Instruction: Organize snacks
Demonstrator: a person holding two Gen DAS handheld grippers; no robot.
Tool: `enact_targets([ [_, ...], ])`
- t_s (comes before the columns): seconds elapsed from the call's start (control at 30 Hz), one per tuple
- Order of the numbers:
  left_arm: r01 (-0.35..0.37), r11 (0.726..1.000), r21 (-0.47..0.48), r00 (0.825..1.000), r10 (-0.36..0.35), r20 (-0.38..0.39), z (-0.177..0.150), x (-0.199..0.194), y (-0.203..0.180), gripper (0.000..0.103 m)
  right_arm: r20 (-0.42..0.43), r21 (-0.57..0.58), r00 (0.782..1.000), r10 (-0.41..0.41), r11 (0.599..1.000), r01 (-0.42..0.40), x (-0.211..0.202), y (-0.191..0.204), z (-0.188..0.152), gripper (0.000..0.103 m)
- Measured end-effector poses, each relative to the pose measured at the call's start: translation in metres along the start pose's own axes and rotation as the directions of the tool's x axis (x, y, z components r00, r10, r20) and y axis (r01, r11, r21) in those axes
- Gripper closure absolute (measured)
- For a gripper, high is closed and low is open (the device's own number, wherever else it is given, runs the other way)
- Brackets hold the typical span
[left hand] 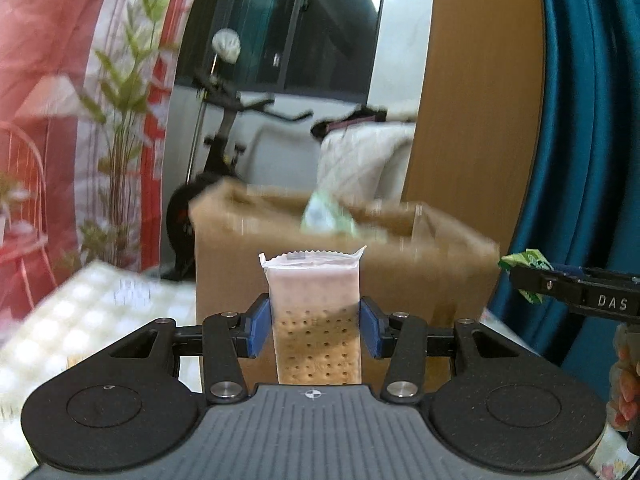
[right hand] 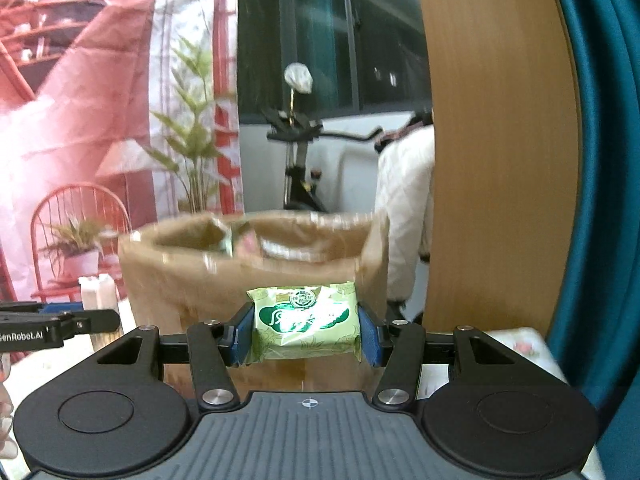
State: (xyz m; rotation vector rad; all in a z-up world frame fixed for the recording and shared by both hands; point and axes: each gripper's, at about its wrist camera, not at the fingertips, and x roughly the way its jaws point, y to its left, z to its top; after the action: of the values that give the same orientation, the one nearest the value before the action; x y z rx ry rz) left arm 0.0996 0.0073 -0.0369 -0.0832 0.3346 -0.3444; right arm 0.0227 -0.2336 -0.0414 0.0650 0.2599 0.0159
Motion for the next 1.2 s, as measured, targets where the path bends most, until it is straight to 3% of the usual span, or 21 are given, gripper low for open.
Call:
enact_targets([
  [0.23, 0.021, 1.0, 0.008, 0.997, -0.021, 0.068, 0.068, 0.022, 0.004, 0.054, 0.04, -0.065, 0.999, 0.026, 0.998, -0.023, 0.036, 0.0, 0.054, 0.054],
  [0.43, -0.003, 0.999, 0.053, 0.999, 0.001, 0.035, 0.11, 0.073, 0.01, 0.054, 0.003, -0.09, 1.0, 0.03, 0.995, -0.03, 0.098, 0.002, 0.077, 0.054],
  [0.63, -0.03, 0.997, 0.075, 0.999, 0.032, -0.036, 0.118, 0.113, 0.019, 0.054, -0.07, -0.075, 0.998, 0.005, 0.997, -0.01, 0.144, 0.002, 0.071, 0.054],
  [0.9, -0.046, 0.997, 0.062, 0.989, 0.054, -0.138, 0.103, 0.135, 0.037, 0.053, -0.137, -0.049, 0.99, -0.011, 0.999, 0.005, 0.162, 0.005, 0.054, 0.052],
  [0.93, -0.041, 0.998, 0.057, 0.989, 0.049, -0.138, 0.102, 0.133, 0.039, 0.052, -0.141, -0.051, 0.99, -0.016, 0.999, 0.009, 0.162, 0.006, 0.053, 0.049],
  [1.1, -0.025, 0.996, 0.081, 0.992, 0.035, -0.121, 0.104, 0.114, 0.035, 0.022, -0.148, -0.002, 0.989, -0.016, 1.0, 0.015, 0.151, 0.005, 0.054, 0.03],
  [1.17, -0.025, 0.993, 0.115, 0.994, 0.037, -0.104, 0.107, 0.103, 0.03, 0.017, -0.139, 0.012, 0.99, -0.014, 1.0, 0.016, 0.142, 0.008, 0.057, 0.016],
  [1.2, -0.03, 0.991, 0.129, 0.994, 0.043, -0.096, 0.109, 0.101, 0.026, 0.015, -0.136, 0.015, 0.991, -0.016, 1.0, 0.018, 0.139, 0.008, 0.06, 0.014],
])
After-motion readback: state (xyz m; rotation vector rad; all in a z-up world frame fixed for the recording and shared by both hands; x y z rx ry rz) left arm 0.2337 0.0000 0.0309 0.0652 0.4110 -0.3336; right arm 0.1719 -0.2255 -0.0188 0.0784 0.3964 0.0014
